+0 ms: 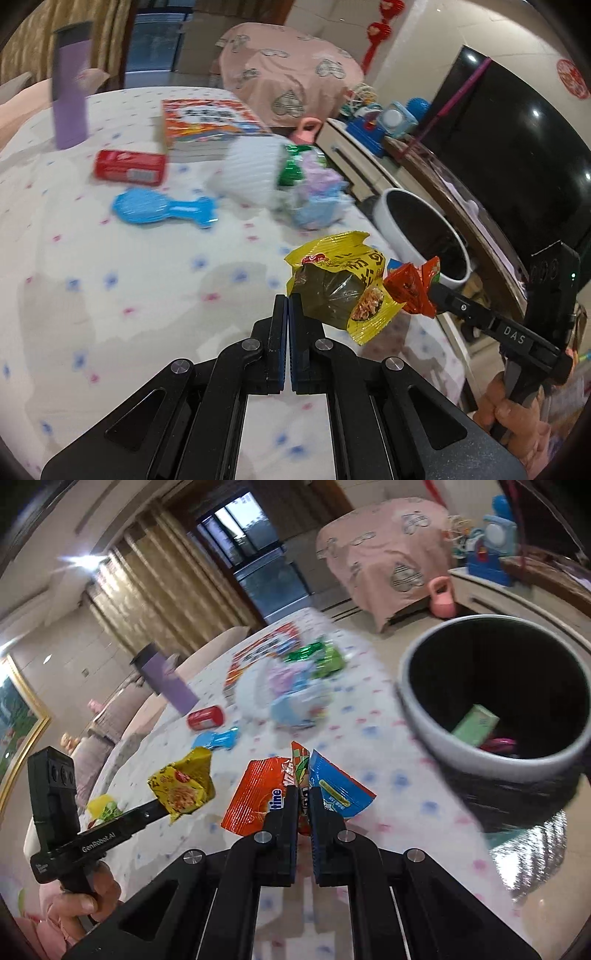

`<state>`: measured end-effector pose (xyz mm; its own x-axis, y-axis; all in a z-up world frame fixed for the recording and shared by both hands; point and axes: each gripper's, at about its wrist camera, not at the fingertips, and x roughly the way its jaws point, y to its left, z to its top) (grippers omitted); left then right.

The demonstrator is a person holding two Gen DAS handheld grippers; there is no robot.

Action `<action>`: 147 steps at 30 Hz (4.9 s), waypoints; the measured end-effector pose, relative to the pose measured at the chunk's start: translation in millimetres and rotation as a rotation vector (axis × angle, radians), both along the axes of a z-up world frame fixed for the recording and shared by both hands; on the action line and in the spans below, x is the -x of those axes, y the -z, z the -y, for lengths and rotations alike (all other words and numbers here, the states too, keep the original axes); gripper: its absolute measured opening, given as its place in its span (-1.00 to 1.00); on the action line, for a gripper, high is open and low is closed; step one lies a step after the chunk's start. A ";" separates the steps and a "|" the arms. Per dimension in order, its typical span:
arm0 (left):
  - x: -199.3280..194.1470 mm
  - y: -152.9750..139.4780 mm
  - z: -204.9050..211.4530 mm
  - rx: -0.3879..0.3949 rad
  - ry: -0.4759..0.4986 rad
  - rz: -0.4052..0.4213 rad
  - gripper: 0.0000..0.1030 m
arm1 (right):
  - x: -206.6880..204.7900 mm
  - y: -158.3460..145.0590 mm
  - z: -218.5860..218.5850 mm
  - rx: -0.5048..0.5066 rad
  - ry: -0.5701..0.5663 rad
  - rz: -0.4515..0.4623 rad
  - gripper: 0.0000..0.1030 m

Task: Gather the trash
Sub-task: 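Close the left tool on the yellow snack bag while the right tool grasps orange and blue wrappers, then carry the yellow bag in the left tool and wrappers in the right tool over the bin, then open the left tool over the bin while the right tool releases the wrappers, then move the left tool to the blue hairbrush while the right tool approaches the pink-blue plastic bag, then close the left tool on the blue hairbrush while the right tool grasps the pink-blue plastic bag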

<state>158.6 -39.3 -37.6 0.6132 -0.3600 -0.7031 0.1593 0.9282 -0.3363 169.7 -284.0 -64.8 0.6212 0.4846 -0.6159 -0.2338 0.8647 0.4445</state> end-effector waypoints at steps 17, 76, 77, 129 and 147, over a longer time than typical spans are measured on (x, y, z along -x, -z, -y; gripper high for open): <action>-31.9 -21.2 88.4 -0.039 0.135 0.035 -0.99 | 7.4 -18.0 77.7 0.003 0.144 0.062 -0.90; -49.7 0.0 79.6 -0.045 0.049 -0.027 0.06 | -21.0 -23.5 86.8 0.069 0.161 0.090 0.70; -46.6 1.2 69.7 -0.040 0.032 -0.031 0.06 | -18.5 -24.4 77.8 0.070 0.144 0.095 0.71; -132.7 40.2 -77.6 -0.399 0.212 0.012 0.56 | -111.3 5.7 -69.3 0.059 -0.073 -0.018 0.72; -101.3 31.9 -72.5 -0.220 0.239 -0.030 0.36 | -63.5 10.1 -74.4 0.101 0.013 -0.049 -0.18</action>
